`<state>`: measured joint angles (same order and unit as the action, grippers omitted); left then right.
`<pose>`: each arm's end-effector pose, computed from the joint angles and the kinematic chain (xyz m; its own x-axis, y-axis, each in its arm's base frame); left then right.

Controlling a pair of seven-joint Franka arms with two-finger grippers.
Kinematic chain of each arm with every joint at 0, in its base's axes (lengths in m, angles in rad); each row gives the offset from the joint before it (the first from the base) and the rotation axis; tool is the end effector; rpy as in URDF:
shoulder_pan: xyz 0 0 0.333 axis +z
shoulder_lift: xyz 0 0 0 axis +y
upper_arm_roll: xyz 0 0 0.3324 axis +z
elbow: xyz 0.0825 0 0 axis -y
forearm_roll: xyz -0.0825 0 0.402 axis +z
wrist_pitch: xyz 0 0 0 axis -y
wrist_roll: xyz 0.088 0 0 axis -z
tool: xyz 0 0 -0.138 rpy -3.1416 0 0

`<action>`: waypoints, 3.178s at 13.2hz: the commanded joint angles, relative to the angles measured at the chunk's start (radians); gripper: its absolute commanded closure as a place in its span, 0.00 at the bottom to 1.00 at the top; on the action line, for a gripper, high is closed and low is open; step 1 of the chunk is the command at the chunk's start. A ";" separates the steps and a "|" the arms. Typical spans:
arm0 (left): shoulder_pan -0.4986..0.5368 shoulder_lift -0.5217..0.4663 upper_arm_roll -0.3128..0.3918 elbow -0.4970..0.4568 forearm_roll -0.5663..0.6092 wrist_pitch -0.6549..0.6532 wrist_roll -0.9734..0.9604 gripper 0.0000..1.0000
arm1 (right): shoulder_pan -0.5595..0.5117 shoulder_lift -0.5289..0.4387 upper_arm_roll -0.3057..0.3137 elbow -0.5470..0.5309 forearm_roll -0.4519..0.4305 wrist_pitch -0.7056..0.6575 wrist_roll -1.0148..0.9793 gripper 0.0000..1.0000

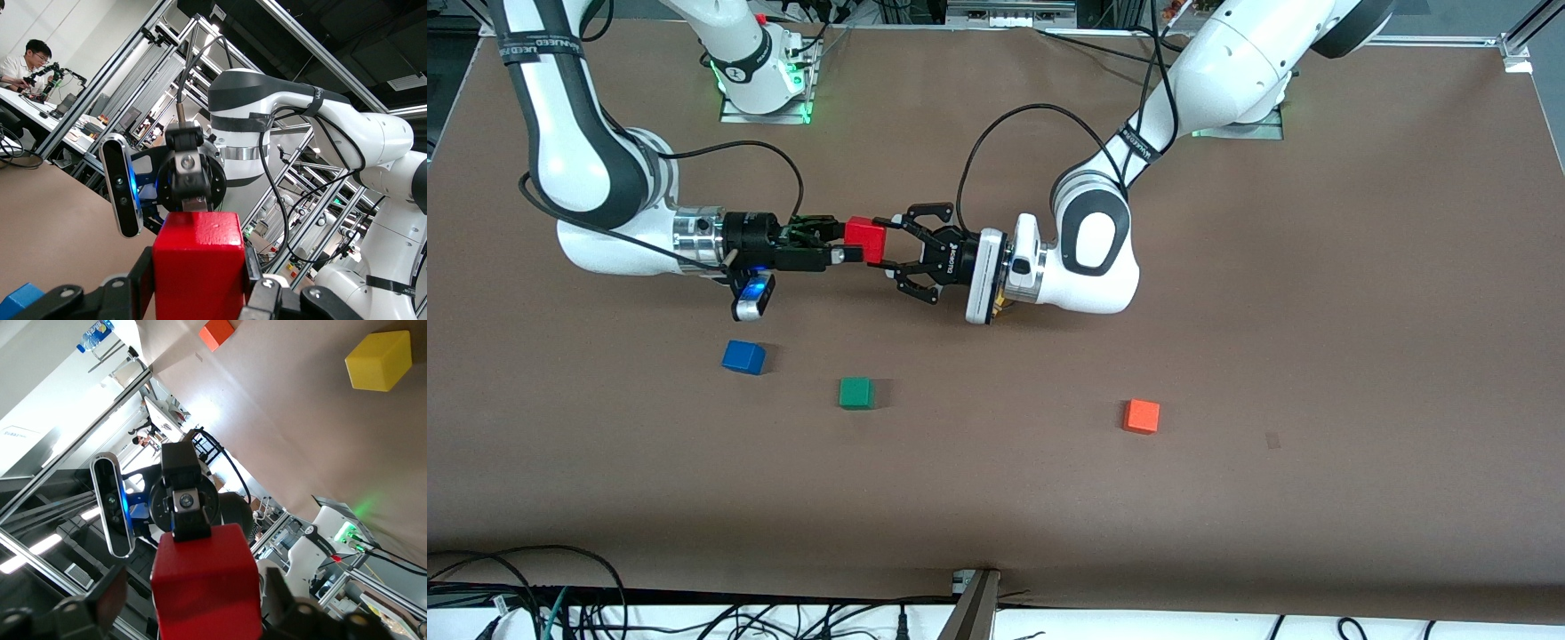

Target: Pass red block to right arm, stack on blue

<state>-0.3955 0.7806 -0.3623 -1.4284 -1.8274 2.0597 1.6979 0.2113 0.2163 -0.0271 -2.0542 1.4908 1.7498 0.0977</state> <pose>0.5753 -0.5522 0.3165 0.6125 0.0367 0.7896 -0.7824 0.1702 0.5990 0.5593 0.2266 0.3646 0.7186 -0.0574 -0.6931 -0.6888 -0.1962 -0.6979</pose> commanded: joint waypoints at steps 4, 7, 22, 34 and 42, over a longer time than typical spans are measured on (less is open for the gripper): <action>-0.008 0.008 0.008 0.034 -0.020 0.007 -0.012 1.00 | 0.007 -0.017 0.001 -0.018 0.026 0.008 -0.038 0.82; 0.004 0.006 0.009 0.034 -0.018 -0.001 0.003 0.00 | 0.007 -0.018 -0.001 -0.012 0.022 0.005 -0.036 0.82; 0.455 -0.033 0.008 0.032 0.687 -0.511 -0.147 0.00 | 0.006 0.049 -0.007 0.195 -0.952 0.147 -0.019 0.82; 0.356 -0.504 0.439 -0.194 1.063 -0.451 -0.190 0.00 | -0.001 0.302 -0.011 0.315 -1.558 0.441 -0.056 0.82; 0.356 -0.630 0.516 -0.277 1.345 -0.271 -0.427 0.00 | -0.044 0.342 -0.014 0.284 -1.563 0.493 -0.099 0.81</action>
<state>-0.0230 0.1869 0.1257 -1.6688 -0.5514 1.7593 1.3610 0.1725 0.5625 -0.0487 -1.7646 -0.0597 2.2315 0.0106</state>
